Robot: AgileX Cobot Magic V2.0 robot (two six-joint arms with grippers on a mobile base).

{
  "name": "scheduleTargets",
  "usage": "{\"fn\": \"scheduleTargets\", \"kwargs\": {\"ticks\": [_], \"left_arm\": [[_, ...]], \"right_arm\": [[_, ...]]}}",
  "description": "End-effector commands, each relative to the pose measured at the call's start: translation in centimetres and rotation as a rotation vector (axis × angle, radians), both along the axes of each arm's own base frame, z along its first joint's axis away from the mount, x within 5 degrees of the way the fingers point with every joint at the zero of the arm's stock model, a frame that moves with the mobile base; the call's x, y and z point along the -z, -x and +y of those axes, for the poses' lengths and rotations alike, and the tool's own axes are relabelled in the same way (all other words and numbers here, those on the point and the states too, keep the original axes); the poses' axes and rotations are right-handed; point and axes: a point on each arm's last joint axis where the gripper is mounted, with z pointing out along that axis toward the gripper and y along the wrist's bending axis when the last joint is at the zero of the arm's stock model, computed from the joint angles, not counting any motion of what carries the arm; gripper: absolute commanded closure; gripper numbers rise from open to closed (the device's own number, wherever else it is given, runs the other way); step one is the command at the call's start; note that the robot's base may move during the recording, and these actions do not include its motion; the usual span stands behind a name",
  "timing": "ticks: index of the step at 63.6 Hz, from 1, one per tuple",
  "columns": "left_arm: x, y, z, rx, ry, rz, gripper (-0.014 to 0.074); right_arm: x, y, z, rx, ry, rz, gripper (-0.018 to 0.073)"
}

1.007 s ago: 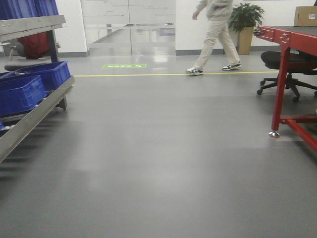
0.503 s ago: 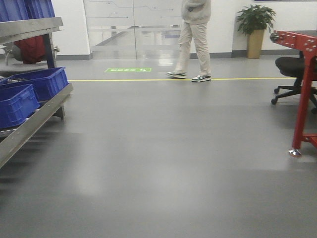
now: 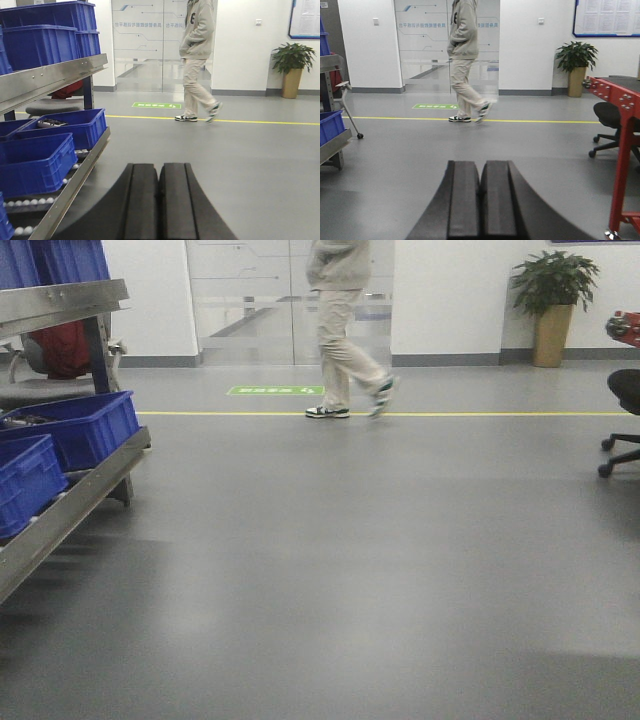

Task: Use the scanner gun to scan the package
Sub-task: 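Drive the base forward past the blue crate shelf toward the red table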

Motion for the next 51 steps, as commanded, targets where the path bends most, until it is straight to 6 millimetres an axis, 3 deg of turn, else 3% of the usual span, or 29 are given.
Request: {"fn": "scheduleTargets", "kwargs": {"ticks": [1, 51], "left_arm": [[-0.21, 0.05, -0.02, 0.005, 0.005, -0.022, 0.0707], [-0.21, 0.05, -0.02, 0.005, 0.005, -0.022, 0.0707]], "right_arm": [[-0.19, 0.05, -0.01, 0.001, 0.007, -0.021, 0.0721], [-0.19, 0.05, -0.01, 0.001, 0.007, -0.021, 0.0721]]}}
